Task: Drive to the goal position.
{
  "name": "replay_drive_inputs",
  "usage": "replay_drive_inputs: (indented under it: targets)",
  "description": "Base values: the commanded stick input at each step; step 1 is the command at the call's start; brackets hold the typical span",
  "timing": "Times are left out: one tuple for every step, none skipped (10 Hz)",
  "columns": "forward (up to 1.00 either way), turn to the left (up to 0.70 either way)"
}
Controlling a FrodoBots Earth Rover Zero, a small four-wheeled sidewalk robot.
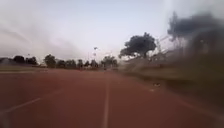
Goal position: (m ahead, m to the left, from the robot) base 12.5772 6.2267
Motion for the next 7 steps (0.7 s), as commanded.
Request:
replay_drive_inputs:
  targets:
    - [0.70, 0.00]
    - [0.70, 0.00]
    - [0.70, 0.01]
    - [0.70, 0.02]
    - [0.70, 0.02]
    - [0.70, 0.02]
    - [0.70, 0.02]
